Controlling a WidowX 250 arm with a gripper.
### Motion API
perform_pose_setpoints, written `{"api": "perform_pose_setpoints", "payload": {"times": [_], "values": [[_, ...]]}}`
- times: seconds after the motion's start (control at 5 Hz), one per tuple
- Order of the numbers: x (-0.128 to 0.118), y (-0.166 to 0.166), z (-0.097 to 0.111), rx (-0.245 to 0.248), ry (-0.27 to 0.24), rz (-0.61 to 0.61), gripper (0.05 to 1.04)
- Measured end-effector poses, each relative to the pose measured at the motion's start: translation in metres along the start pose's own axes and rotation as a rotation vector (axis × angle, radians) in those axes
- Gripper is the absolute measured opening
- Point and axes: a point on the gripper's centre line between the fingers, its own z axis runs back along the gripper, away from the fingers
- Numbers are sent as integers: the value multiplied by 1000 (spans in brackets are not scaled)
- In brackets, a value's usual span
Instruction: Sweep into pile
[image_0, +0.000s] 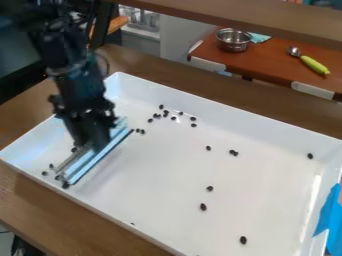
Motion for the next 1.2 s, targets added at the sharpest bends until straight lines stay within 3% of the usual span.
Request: {"api": "perform_pose_setpoints", "payload": {"times": [0.2, 0.4, 0.8, 1.2], "values": [[2, -53, 5, -90, 12, 13, 338], [4, -99, -2, -127, 29, 51, 338], [6, -185, -36, -142, 45, 129, 338], [0, -223, -46, -166, 10, 212, 338]]}}
